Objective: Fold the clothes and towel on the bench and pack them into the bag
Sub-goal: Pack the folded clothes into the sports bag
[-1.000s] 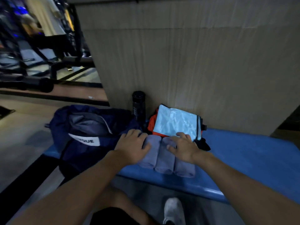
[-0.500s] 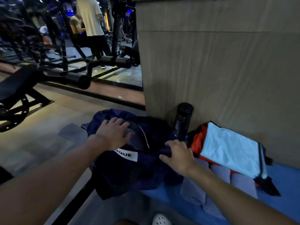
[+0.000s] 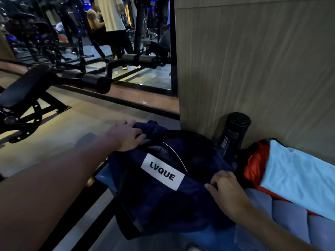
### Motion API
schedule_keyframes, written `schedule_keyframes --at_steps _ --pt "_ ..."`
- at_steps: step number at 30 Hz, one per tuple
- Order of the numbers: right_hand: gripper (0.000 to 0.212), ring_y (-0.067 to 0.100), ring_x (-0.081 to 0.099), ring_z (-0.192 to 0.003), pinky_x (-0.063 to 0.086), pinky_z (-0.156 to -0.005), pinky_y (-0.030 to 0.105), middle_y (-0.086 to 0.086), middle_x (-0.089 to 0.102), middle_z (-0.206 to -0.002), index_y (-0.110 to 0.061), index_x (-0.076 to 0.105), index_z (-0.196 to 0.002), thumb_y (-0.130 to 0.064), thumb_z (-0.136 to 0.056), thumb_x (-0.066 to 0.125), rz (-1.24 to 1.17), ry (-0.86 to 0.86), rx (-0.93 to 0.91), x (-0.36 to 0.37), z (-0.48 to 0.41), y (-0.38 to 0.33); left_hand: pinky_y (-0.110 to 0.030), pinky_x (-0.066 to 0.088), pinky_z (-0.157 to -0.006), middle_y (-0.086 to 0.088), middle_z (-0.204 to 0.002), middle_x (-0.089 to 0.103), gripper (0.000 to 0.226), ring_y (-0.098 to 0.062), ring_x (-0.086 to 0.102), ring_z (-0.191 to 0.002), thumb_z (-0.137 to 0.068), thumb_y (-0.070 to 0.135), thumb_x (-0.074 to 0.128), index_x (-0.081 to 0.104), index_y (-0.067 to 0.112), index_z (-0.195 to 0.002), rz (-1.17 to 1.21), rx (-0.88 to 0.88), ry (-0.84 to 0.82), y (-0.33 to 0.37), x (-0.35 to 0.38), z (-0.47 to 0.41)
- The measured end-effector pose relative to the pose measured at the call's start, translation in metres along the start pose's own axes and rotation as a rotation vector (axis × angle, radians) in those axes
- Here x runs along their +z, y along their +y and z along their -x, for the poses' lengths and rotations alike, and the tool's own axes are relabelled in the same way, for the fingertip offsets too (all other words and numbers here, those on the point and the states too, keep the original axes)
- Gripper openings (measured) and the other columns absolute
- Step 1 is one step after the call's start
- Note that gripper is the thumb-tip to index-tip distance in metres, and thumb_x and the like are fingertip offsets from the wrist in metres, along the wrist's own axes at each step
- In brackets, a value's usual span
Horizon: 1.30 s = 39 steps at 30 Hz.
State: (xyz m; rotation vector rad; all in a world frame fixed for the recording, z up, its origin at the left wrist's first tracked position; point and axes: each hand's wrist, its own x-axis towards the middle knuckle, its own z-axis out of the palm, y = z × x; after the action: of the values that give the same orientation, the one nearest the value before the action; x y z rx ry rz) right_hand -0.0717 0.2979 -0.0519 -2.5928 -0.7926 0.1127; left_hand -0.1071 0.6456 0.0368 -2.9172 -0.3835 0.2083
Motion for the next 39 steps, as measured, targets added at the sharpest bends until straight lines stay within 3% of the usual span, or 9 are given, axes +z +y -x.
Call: schedule_keyframes --at_steps 3,8,12,17,22,28,31,35,39 --pt "0.022 0.015 0.046 -0.102 0.036 -0.083 0.020 -0.003 0.053 -0.091 -0.019 0.050 -0.079 -0.032 -0.096 0.057 -0.025 0.081 -0.031 0.003 -0.001 0.007 -0.046 0.031 -0.104 0.000 -0.144 0.033 0.053 -0.024 0.033 -0.132 -0.100 0.060 0.024 0.055 0.034 -0.135 -0.003 0.058 -0.048 -0.012 -0.003 0.004" --pt "0.027 0.022 0.052 -0.090 0.033 -0.077 0.024 0.000 0.052 -0.079 -0.019 0.050 -0.070 -0.014 -0.085 0.072 -0.064 0.128 -0.064 0.003 0.003 0.019 -0.042 0.028 -0.111 0.001 -0.150 0.027 0.056 -0.020 0.024 -0.139 -0.102 0.056 0.021 0.049 0.031 -0.143 0.043 0.126 -0.071 -0.027 0.000 0.021" --pt "0.014 0.027 0.053 -0.110 0.034 -0.089 0.023 0.003 0.058 -0.087 -0.010 0.069 -0.078 -0.019 -0.087 0.072 0.011 0.123 -0.082 0.005 0.006 0.031 -0.036 0.021 -0.116 -0.004 -0.154 0.021 0.076 -0.021 0.018 -0.142 -0.085 0.049 0.014 0.043 0.018 -0.149 0.137 0.126 -0.127 -0.025 -0.002 0.037" --pt "0.024 0.026 0.035 -0.139 0.019 -0.109 0.022 0.014 0.065 -0.115 -0.002 0.073 -0.099 -0.023 -0.088 0.072 -0.029 0.024 -0.030 0.007 0.014 0.036 -0.035 0.021 -0.119 -0.006 -0.155 0.013 0.047 -0.024 0.019 -0.145 -0.102 0.031 0.041 0.046 0.019 -0.147 0.203 0.123 -0.109 -0.030 0.010 0.040" --pt "0.024 0.025 0.030 -0.143 0.019 -0.110 0.021 0.019 0.060 -0.126 0.001 0.069 -0.098 -0.016 -0.084 0.076 -0.093 0.012 0.014 0.005 0.014 0.037 -0.036 0.026 -0.110 -0.005 -0.139 0.042 0.037 -0.025 0.036 -0.134 -0.102 0.042 0.044 0.055 0.029 -0.135 0.058 0.144 -0.049 -0.037 0.016 0.048" --pt "0.014 0.032 0.047 -0.126 0.032 -0.105 0.030 0.010 0.065 -0.099 -0.003 0.070 -0.083 -0.015 -0.080 0.077 -0.075 0.135 0.019 0.003 0.012 0.035 -0.036 0.042 -0.105 0.004 -0.130 0.040 0.044 -0.019 0.051 -0.117 -0.094 0.034 0.060 0.052 0.024 -0.136 0.238 0.095 -0.100 -0.039 0.014 0.065" --pt "0.013 0.030 0.055 -0.102 0.047 -0.086 0.042 -0.001 0.056 -0.094 -0.010 0.068 -0.080 -0.016 -0.077 0.079 -0.106 0.257 0.037 -0.001 0.017 0.031 -0.032 0.045 -0.097 0.004 -0.118 0.043 0.037 -0.016 0.053 -0.104 -0.091 0.034 0.068 0.060 0.020 -0.124 0.275 0.119 -0.018 -0.045 0.018 0.075" --pt "0.015 0.020 0.051 -0.093 0.035 -0.080 0.021 0.001 0.048 -0.099 -0.010 0.061 -0.080 -0.006 -0.080 0.076 -0.244 0.361 0.024 -0.007 0.021 0.017 -0.036 0.048 -0.092 0.004 -0.113 0.046 0.038 -0.019 0.056 -0.100 -0.088 0.038 0.071 0.061 0.016 -0.117 0.331 0.082 0.121 -0.051 0.021 0.093" --pt "0.020 0.022 0.053 -0.090 0.030 -0.080 0.013 0.004 0.050 -0.096 -0.013 0.059 -0.077 -0.002 -0.079 0.076 -0.311 0.425 -0.045 -0.020 0.020 0.004 -0.024 0.039 -0.087 -0.001 -0.113 0.047 0.035 -0.015 0.050 -0.095 -0.088 0.031 0.072 0.062 0.009 -0.114 0.372 0.055 0.247 -0.055 0.008 0.113"
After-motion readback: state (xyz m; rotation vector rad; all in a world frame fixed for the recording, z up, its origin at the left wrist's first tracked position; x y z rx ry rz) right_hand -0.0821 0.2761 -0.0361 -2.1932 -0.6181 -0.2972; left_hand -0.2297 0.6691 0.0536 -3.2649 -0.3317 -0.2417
